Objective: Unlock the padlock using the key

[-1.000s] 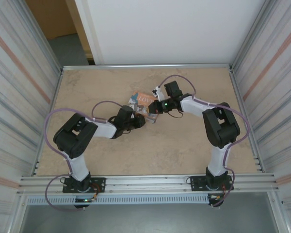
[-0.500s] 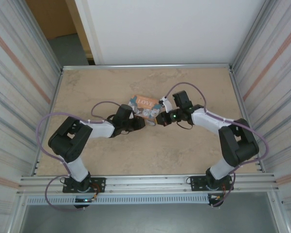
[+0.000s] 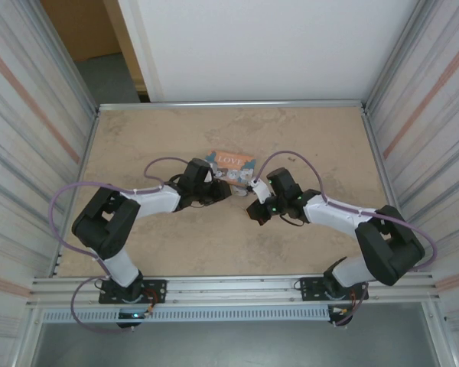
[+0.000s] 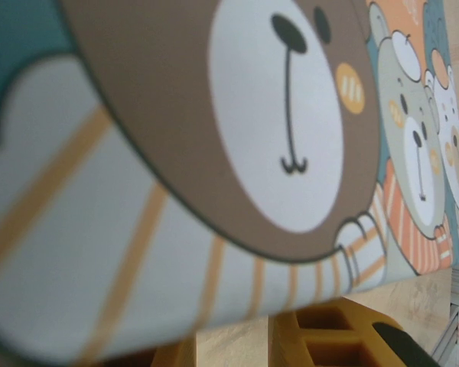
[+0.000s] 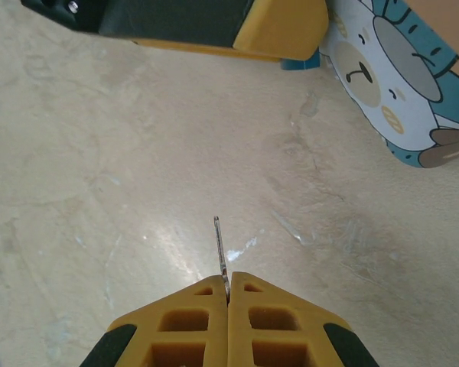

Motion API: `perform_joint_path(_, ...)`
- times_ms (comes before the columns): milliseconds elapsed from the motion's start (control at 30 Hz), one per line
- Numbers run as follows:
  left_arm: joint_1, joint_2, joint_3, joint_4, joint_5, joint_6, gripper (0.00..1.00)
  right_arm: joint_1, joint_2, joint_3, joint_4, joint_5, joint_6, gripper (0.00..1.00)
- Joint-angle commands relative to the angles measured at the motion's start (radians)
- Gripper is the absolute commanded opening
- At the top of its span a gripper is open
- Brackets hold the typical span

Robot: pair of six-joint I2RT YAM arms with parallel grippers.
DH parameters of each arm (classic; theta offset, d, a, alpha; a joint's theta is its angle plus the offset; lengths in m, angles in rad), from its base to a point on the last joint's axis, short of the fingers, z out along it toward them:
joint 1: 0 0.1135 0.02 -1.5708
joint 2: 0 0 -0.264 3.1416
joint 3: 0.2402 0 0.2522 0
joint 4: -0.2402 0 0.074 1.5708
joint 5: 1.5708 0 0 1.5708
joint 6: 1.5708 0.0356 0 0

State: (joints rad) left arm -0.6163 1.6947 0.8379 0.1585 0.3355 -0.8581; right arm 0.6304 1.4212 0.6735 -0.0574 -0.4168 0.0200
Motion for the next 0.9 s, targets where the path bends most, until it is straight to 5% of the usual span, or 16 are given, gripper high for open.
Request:
perform_joint_path(0, -0.002, -0.035, 0.029, 0.003, 0.032, -0.040, 0.20, 0.030, -0.001, -0.012, 0.077, 0.096, -0.035, 0.00)
perform_joint_path(867, -0.013, -0.032, 0.036, 0.038, 0.056, -0.088, 0.18, 0.091, 0.147, 0.002, 0.259, 0.234, -0.066, 0.00)
